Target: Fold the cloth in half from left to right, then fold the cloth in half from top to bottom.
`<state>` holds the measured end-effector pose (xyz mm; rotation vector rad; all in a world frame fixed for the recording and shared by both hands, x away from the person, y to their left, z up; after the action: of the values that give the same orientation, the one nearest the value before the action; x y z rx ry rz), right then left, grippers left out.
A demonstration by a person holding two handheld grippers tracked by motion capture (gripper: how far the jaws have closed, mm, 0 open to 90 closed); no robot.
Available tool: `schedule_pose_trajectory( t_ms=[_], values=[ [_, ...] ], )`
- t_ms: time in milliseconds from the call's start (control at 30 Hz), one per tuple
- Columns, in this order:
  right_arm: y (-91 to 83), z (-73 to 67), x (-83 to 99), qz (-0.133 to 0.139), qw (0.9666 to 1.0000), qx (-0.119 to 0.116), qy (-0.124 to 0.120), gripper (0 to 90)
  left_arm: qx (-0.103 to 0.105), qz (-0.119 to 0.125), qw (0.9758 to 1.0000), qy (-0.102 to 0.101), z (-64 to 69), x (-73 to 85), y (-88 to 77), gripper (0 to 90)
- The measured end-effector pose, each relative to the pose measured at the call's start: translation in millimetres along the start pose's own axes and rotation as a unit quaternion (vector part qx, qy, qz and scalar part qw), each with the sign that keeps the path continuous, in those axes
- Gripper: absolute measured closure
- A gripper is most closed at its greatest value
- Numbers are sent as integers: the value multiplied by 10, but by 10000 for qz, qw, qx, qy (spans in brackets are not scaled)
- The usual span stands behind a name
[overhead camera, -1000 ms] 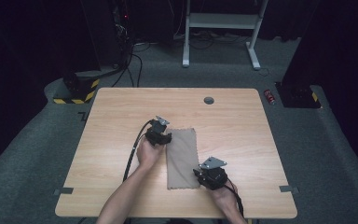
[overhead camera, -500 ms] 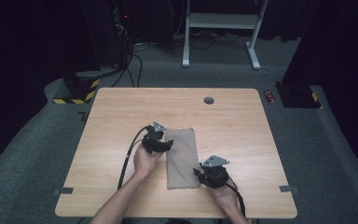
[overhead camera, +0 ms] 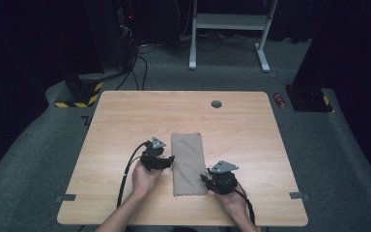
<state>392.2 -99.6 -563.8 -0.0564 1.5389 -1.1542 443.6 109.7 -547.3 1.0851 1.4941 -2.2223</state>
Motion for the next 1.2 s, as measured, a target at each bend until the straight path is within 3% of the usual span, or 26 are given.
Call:
schedule_pose_trajectory(
  t_ms=[33,67,167,233,433,500,667,800,967,1200],
  values=[
    [0,-1,0,0,10000,3,-2,602,102,-2,9999,15,76,27,-14,421],
    [0,-1,0,-1,10000,3,-2,602,90,-30,9998,182,143,60,-19,417],
    [0,0,0,1,10000,-1,-5,603,-149,-230,9986,462,191,167,21,414],
    [1,2,0,6,10000,-8,-20,603,-114,-178,9989,429,144,208,15,410],
    [1,2,0,3,10000,-9,-7,602,-264,-227,9985,433,56,243,-61,393],
    [1,0,0,2,10000,-10,12,602,-286,-212,9984,441,95,255,-100,404],
    [-1,-3,-1,-1,10000,23,-34,604,44,-33,9986,531,339,316,-215,392],
    [-5,-3,-8,-45,10000,13,-11,609,101,-94,9979,629,446,414,-248,386],
    [-99,-41,-56,121,9999,-30,-13,610,-118,-226,9964,810,439,546,-264,394],
    [-173,-61,2,30,9999,-147,-75,599,-51,17,9984,555,423,658,-334,418]
  ],
)
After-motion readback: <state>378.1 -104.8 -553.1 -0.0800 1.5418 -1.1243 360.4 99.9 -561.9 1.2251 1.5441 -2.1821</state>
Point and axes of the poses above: each handheld gripper's, and its own axes: y roughly forward along the jaws, x roughly out of its underside, z roughly to its right, the point moved 6 cm from there along y, roughly forward along the jaws, and after that the axes turned 10 degrees about -y, right-handed, at the moved point
